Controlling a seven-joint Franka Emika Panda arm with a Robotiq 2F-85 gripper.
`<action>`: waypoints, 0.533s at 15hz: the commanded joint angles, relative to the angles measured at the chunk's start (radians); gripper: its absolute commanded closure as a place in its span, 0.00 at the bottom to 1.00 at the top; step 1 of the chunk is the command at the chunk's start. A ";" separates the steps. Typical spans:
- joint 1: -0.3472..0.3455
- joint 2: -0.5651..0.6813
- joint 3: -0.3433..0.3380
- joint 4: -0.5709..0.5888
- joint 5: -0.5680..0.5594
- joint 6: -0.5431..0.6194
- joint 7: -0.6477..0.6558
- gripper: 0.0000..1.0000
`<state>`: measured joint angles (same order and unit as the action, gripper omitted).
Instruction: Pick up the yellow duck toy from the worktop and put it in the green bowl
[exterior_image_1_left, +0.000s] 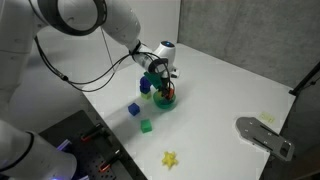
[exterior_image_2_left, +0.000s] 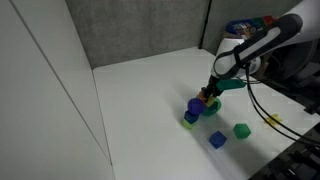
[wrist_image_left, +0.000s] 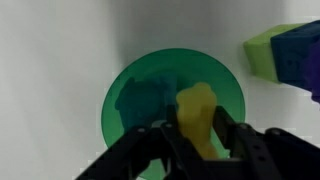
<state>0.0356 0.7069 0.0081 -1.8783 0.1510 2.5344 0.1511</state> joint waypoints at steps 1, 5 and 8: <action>-0.010 -0.013 0.001 0.029 -0.003 -0.017 -0.004 0.27; -0.024 -0.073 0.003 0.026 0.011 -0.027 0.002 0.00; -0.030 -0.132 0.000 0.024 0.017 -0.044 0.015 0.00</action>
<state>0.0182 0.6440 0.0056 -1.8458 0.1529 2.5309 0.1546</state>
